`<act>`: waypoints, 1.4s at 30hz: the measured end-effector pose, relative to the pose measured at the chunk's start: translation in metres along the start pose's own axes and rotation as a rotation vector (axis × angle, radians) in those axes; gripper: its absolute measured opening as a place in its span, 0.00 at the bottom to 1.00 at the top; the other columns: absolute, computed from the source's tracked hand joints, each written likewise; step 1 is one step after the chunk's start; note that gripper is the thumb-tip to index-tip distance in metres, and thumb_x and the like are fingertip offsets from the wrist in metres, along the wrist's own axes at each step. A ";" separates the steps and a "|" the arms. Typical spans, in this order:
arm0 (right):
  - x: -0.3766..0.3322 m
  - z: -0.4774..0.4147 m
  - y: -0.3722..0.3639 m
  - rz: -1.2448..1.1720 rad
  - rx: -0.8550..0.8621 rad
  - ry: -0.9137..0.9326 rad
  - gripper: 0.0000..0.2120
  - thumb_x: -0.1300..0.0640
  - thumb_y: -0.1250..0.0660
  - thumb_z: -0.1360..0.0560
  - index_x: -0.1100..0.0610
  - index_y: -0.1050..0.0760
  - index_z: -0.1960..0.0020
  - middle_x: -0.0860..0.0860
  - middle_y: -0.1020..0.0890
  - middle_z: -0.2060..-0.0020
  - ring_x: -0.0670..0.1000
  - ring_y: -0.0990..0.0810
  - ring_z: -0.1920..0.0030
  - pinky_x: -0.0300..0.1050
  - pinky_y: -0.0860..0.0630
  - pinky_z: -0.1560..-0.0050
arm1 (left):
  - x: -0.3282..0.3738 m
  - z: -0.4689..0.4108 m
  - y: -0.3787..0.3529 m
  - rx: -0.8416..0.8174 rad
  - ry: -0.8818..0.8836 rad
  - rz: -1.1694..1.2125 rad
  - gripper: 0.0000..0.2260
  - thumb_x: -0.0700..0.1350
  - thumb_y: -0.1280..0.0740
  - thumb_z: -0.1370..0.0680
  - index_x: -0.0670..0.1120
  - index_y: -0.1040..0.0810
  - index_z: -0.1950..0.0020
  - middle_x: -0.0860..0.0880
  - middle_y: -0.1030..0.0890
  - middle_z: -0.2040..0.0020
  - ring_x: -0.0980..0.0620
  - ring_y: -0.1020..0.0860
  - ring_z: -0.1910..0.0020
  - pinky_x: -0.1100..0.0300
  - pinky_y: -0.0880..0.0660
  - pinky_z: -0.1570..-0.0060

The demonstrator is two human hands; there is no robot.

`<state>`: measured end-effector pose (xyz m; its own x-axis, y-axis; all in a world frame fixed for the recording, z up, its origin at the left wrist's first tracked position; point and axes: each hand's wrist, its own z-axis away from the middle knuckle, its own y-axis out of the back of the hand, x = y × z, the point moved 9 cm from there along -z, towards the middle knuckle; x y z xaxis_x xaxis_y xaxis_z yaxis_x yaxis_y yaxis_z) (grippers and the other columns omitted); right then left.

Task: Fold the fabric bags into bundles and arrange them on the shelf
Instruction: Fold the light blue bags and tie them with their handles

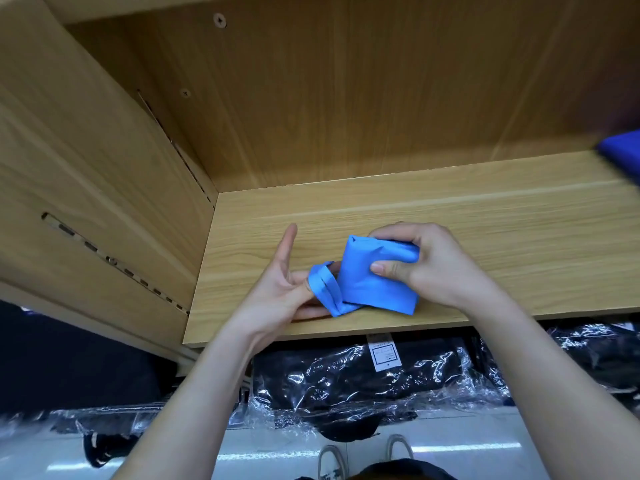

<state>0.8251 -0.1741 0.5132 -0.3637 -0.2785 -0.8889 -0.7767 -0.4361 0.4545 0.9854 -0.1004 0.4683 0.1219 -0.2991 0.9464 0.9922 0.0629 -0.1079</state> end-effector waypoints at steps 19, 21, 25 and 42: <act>-0.027 -0.009 -0.026 0.444 -0.158 0.115 0.14 0.59 0.27 0.27 0.50 0.19 0.42 0.41 0.20 0.51 0.47 0.24 0.46 0.41 0.30 0.42 | 0.033 0.016 -0.001 0.305 -0.235 -0.321 0.19 0.35 0.27 0.28 0.57 0.20 0.46 0.53 0.14 0.61 0.60 0.19 0.61 0.65 0.24 0.55; -0.032 -0.009 -0.031 0.499 -0.183 0.143 0.13 0.59 0.28 0.27 0.48 0.19 0.43 0.42 0.21 0.53 0.48 0.25 0.47 0.44 0.30 0.42 | 0.036 0.017 -0.001 0.301 -0.237 -0.442 0.15 0.37 0.26 0.29 0.58 0.18 0.53 0.56 0.14 0.60 0.61 0.18 0.58 0.63 0.23 0.55; -0.041 -0.007 -0.040 0.613 -0.234 0.210 0.12 0.59 0.29 0.27 0.47 0.20 0.46 0.44 0.21 0.55 0.51 0.27 0.49 0.48 0.30 0.42 | 0.038 0.017 -0.002 0.249 -0.234 -0.555 0.12 0.40 0.24 0.31 0.57 0.18 0.55 0.56 0.14 0.59 0.59 0.16 0.58 0.61 0.21 0.53; -0.036 -0.005 -0.031 0.103 -0.161 0.129 0.21 0.54 0.24 0.35 0.47 0.22 0.43 0.44 0.19 0.53 0.46 0.21 0.51 0.38 0.26 0.47 | 0.036 0.014 0.017 0.275 -0.002 -0.409 0.11 0.35 0.26 0.41 0.47 0.18 0.61 0.49 0.16 0.66 0.52 0.19 0.66 0.60 0.24 0.57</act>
<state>0.8653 -0.1550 0.5318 -0.3604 -0.4309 -0.8273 -0.6430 -0.5277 0.5550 1.0060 -0.0966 0.5044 -0.2763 -0.3495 0.8953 0.9147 0.1901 0.3565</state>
